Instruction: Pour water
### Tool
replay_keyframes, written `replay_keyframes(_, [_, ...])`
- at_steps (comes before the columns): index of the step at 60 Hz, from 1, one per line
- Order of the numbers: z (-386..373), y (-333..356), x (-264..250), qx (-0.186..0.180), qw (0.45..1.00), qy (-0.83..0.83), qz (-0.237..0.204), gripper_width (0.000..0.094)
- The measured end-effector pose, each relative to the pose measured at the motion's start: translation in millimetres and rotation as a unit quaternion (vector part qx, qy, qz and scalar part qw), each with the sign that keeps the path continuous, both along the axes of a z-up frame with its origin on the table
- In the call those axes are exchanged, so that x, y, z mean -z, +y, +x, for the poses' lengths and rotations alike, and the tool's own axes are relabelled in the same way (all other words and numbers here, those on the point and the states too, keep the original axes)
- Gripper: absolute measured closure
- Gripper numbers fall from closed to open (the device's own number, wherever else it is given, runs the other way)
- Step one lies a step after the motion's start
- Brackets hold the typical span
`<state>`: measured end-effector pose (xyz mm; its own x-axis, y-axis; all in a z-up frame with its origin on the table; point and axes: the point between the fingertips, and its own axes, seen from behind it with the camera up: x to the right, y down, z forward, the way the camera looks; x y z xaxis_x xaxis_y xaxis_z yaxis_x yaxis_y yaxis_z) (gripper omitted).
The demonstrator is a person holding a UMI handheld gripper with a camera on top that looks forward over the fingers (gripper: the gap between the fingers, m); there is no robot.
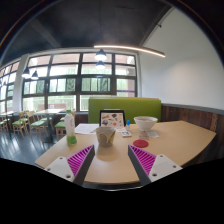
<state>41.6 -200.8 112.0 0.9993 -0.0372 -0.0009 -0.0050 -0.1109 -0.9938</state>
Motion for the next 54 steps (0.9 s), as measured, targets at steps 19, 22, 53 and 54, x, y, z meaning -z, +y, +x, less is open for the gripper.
replay_keyframes(19, [-58,22,-4,-0.06,0.998,0.016,0.005,0.0128])
replay_keyframes(22, [-74,33,-7,-0.08,0.997,0.015,0.018,0.0128])
replay_keyframes(53, [-220,265,13,-0.07,0.997,-0.021,0.008,0.0134])
replay_keyframes(54, [-218,276,15,-0.071,0.997,-0.018,0.007,0.0135])
